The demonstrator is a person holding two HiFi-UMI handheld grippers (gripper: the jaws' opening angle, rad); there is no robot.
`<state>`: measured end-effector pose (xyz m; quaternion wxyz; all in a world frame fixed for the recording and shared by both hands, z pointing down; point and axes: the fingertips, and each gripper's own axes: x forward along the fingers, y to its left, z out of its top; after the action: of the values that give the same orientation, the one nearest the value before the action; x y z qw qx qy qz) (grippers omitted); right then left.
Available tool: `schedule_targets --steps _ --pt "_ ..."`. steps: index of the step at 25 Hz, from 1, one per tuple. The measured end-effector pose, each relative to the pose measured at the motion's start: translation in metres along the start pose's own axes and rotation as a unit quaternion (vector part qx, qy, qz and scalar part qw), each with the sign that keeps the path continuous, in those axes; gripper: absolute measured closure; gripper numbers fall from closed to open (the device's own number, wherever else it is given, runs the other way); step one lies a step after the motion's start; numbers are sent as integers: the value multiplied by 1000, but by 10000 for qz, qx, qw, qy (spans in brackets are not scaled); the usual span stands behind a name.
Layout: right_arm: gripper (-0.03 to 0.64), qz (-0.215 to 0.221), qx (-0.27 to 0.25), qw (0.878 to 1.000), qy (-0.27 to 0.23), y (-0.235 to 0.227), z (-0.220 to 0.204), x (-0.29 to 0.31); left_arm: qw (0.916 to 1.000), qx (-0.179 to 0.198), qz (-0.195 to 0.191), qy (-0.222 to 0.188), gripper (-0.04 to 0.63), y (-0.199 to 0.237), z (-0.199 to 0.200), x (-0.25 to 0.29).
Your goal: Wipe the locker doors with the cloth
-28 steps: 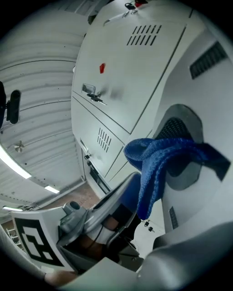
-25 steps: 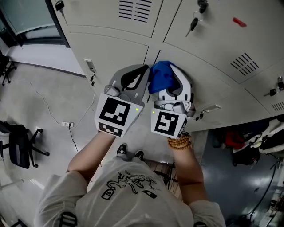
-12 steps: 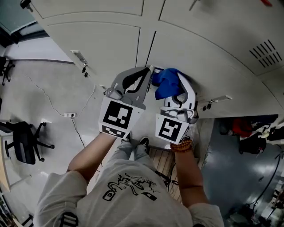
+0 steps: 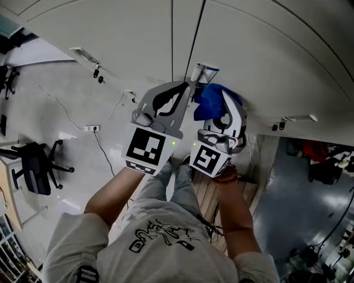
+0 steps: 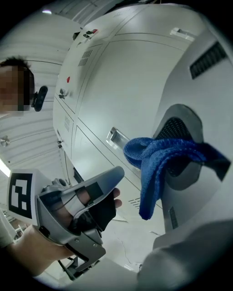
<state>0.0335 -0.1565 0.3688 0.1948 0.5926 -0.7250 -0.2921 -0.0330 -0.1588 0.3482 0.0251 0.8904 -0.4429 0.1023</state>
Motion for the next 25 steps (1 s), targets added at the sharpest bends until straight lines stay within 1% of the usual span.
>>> schedule_targets --steps 3,10,15,18,21,25 --pt "588 60 14 10000 -52 15 -9 3 9999 -54 -21 97 592 0 -19 3" --pt "588 398 -26 9992 -37 61 -34 8 9992 -206 -26 344 592 1 -61 5" --pt "588 695 -212 9973 142 89 -58 8 9986 -311 14 429 592 4 -76 5" --pt "588 882 -230 9949 426 88 -78 3 9988 -280 1 410 592 0 -72 5" --pt "588 935 -245 9927 716 71 -90 -5 9992 -227 -58 311 592 -7 -56 4" --pt "588 918 -420 9921 744 40 -71 -6 9998 -131 -118 110 592 -16 -23 1"
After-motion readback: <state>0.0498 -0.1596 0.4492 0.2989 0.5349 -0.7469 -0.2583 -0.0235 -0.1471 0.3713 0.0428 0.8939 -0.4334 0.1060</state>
